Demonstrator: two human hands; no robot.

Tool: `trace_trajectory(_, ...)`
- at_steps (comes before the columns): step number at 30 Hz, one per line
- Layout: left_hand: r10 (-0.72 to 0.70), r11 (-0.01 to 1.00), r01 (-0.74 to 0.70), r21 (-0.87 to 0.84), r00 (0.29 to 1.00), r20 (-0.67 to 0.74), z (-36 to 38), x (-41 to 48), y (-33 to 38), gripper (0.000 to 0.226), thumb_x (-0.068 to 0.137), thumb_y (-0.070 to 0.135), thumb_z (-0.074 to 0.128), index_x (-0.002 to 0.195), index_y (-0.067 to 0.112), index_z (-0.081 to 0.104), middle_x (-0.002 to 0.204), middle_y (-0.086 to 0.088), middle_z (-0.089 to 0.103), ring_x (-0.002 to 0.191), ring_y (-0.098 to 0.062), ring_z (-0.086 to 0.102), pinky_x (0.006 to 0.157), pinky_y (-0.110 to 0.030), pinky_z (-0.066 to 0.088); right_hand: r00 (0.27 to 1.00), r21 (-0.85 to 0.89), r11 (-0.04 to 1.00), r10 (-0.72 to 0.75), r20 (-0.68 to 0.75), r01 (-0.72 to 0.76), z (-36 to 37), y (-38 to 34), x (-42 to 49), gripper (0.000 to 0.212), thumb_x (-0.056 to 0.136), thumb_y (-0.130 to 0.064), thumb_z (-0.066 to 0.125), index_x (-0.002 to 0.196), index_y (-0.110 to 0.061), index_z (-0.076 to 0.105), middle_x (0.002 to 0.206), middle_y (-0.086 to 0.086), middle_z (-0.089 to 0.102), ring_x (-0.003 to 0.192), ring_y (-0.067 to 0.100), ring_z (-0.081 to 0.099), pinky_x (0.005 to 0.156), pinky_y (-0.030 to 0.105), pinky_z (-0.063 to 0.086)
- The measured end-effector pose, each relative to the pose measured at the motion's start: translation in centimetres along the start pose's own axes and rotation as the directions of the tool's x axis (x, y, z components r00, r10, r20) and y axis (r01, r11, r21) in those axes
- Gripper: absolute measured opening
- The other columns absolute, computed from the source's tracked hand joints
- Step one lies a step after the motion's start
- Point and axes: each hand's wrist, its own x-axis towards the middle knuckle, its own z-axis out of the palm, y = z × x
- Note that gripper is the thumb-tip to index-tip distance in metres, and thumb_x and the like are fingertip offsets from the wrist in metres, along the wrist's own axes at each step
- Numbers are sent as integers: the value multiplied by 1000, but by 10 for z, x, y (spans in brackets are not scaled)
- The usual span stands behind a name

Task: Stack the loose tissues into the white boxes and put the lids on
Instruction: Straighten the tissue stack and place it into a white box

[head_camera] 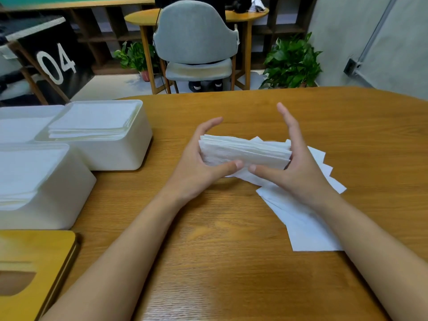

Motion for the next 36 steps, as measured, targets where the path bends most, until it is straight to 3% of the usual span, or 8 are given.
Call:
trace_trajectory(6, 23, 998, -27, -48, 997, -69, -3, 3, -10, 97, 81, 21, 91, 155, 44, 33, 134, -3, 63, 120, -19, 67, 103, -38, 57, 999, -21, 999, 33, -14, -33, 7, -5, -2, 102, 87, -10, 84, 164, -33, 20, 160, -31, 24, 130, -35, 25, 98, -7, 25)
trace_trajectory(11, 12, 1000, -12, 3, 999, -30, -3, -1, -2, 85, 92, 19, 80, 155, 48, 31, 159, 25, 37, 149, 1, 33, 122, -31, 33, 999, -59, 998, 12, -32, -14, 10, -13, 4, 90, 88, -17, 84, 159, -37, 32, 157, -33, 32, 139, -26, 24, 105, -5, 21)
trace_trajectory(16, 0, 999, -2, -49, 999, -39, -37, -10, 23, 72, 99, 13, 72, 150, 47, 36, 117, -1, 74, 105, -20, 74, 84, -41, 64, 997, -31, 998, 48, -63, -50, 11, -47, 10, 86, 87, -25, 84, 154, -43, 33, 143, -37, 38, 119, -30, 42, 92, 1, 40)
trace_trajectory(20, 53, 998, -50, 31, 994, -94, -77, -29, 42, 51, 99, 23, 73, 135, 46, 45, 116, -14, 69, 98, -41, 69, 80, -66, 58, 996, 135, 988, 60, 66, -69, 25, -82, 9, 82, 92, -10, 78, 152, -45, 35, 119, -14, 74, 106, 5, 72, 83, 26, 62)
trace_trajectory(23, 73, 991, -57, 124, 989, -131, -111, -45, 58, 23, 102, 27, 69, 120, 34, 57, 114, -12, 66, 93, -40, 65, 65, -52, 51, 993, 91, 996, 14, 120, -25, 44, -112, 13, 49, 94, -6, 74, 133, -34, 63, 113, -11, 73, 100, 7, 70, 73, 22, 59)
trace_trajectory(27, 66, 976, -27, 215, 982, -175, -161, -63, 73, 7, 102, 28, 68, 102, 29, 75, 109, 12, 71, 99, -17, 64, 81, -33, 49, 992, 19, 999, -35, 122, 33, 83, -139, 31, 22, 95, -13, 74, 110, -28, 79, 101, -31, 71, 86, -5, 63, 70, 9, 49)
trace_trajectory(29, 25, 973, 26, 228, 975, -219, -189, -71, 74, 10, 101, 28, 69, 103, 32, 78, 106, 15, 71, 94, -11, 64, 79, -25, 49, 990, 3, 1000, -14, 143, 14, 108, -149, 44, 19, 94, -16, 76, 108, -29, 79, 83, -39, 66, 79, -15, 59, 68, 5, 43)
trace_trajectory(36, -69, 963, 153, 222, 936, -346, -295, -83, 64, 17, 96, 22, 77, 110, 30, 79, 114, -13, 68, 80, -16, 61, 62, -25, 51, 967, 67, 996, 39, 251, -58, 203, -183, 90, 40, 84, -15, 86, 121, -26, 73, 118, -2, 71, 100, 13, 69, 76, 19, 58)
